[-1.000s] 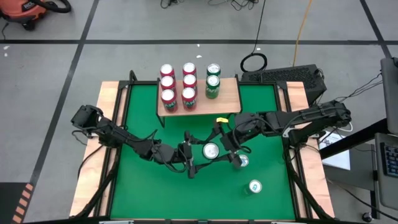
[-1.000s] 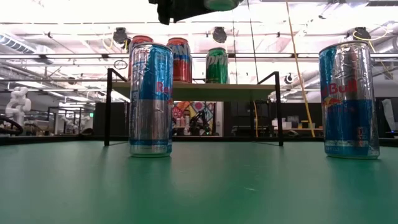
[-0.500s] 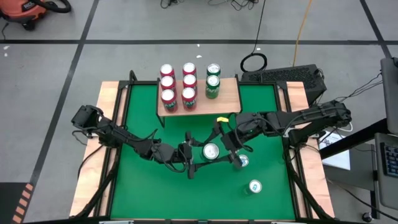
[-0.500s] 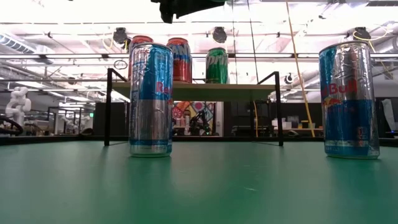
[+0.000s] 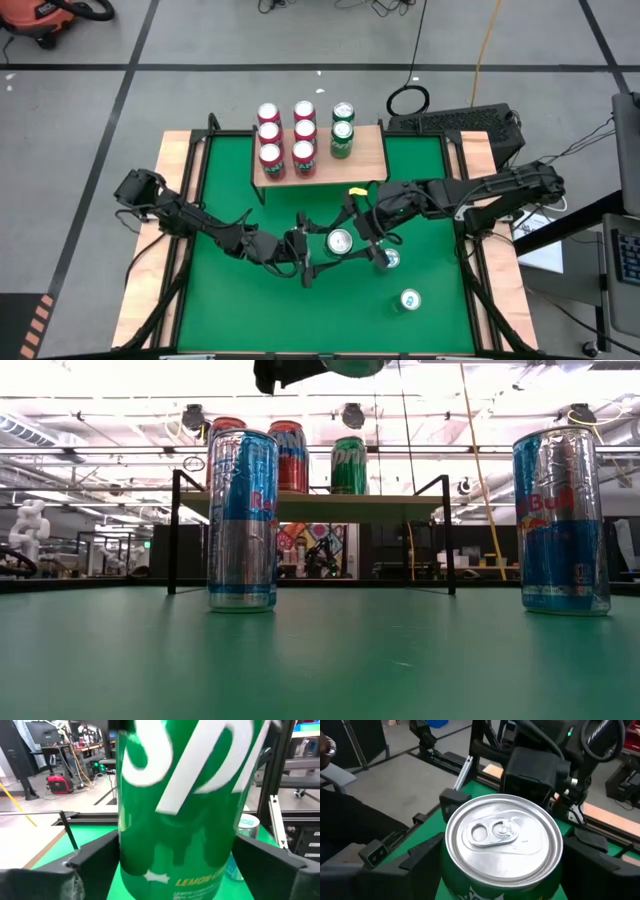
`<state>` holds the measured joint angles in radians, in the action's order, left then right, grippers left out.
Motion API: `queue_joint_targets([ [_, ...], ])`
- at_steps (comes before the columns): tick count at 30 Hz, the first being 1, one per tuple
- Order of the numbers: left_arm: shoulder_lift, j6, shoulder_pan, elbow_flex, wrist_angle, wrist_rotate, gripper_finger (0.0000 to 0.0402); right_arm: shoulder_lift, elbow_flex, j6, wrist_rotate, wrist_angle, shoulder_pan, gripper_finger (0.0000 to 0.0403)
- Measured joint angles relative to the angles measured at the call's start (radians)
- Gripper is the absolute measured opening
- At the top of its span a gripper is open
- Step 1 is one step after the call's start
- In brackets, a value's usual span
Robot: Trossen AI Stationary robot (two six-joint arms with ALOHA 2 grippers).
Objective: Place canned beverage on shelf
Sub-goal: Put the green soda can on the shelf aligned with the other green soda cans
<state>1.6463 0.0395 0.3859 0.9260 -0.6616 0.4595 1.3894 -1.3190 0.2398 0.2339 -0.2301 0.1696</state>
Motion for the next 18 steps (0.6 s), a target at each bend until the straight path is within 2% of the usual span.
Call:
queue_joint_targets([
  [4,0.000,0.008,0.000,0.000,-0.006,-0.008,0.0379,0.001,0.001,-0.011,-0.001,0.006,0.000,0.0306],
  [8,0.000,0.027,-0.001,0.000,-0.021,-0.023,0.0371,0.001,0.001,-0.017,0.000,0.013,0.000,0.0306],
  [18,0.000,0.026,0.000,0.000,-0.011,-0.061,0.0286,0.001,0.001,-0.030,0.012,0.010,0.002,0.0306],
])
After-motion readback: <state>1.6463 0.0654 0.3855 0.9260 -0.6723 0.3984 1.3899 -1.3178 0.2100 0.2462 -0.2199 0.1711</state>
